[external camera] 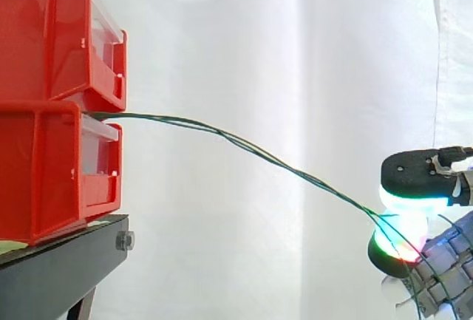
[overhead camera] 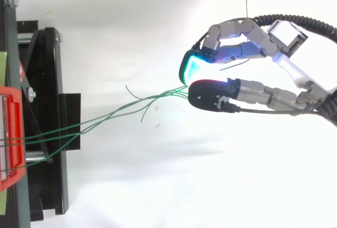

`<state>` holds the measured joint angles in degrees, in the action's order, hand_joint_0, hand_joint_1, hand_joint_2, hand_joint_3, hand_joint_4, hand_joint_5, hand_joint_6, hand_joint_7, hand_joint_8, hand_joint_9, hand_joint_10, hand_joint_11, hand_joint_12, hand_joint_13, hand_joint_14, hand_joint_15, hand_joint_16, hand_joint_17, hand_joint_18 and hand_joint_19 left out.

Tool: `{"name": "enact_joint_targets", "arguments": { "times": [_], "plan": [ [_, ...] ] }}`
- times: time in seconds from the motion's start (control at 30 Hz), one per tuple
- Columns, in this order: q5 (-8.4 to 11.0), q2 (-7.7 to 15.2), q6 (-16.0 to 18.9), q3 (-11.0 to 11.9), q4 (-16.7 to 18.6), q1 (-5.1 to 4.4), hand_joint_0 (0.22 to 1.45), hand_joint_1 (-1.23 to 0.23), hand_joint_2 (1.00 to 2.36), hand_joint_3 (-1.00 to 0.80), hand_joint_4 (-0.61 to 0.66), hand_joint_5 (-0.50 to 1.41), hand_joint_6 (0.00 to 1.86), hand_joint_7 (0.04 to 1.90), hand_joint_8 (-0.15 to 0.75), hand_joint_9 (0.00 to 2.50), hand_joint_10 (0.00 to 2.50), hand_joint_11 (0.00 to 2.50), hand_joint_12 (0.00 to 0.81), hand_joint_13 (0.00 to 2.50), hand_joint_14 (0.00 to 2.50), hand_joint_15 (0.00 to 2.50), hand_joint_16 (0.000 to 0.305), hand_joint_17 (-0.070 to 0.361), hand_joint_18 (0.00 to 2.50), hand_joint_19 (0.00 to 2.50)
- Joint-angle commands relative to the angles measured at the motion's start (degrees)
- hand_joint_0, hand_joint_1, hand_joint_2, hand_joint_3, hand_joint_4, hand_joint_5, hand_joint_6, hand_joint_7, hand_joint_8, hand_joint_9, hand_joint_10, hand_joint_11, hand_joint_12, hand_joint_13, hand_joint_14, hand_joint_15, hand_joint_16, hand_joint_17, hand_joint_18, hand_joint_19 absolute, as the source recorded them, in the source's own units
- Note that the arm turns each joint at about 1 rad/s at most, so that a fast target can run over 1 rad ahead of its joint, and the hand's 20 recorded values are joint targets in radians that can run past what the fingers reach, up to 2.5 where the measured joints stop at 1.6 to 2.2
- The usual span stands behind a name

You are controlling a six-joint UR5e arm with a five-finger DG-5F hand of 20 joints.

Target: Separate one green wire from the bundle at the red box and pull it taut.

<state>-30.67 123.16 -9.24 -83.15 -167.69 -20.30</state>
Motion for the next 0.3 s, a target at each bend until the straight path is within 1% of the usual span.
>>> {"name": "enact_joint_targets", "arguments": {
  "times": [0.0, 0.27],
  "plan": [
    [0.0, 0.06, 0.01, 0.0, 0.0, 0.0, 0.61, -0.72, 1.02, -0.16, -0.02, -0.11, 0.87, 1.13, 0.243, 0.97, 0.01, 0.29, 0.348, 0.73, 0.01, 0.33, 0.052, 0.116, 0.64, 0.51],
    [0.0, 0.06, 0.01, 0.0, 0.0, 0.0, 0.61, -0.72, 1.02, -0.16, -0.02, -0.11, 0.87, 1.12, 0.242, 0.97, 0.01, 0.29, 0.348, 0.73, 0.01, 0.34, 0.052, 0.116, 0.64, 0.51]
  ]
}}
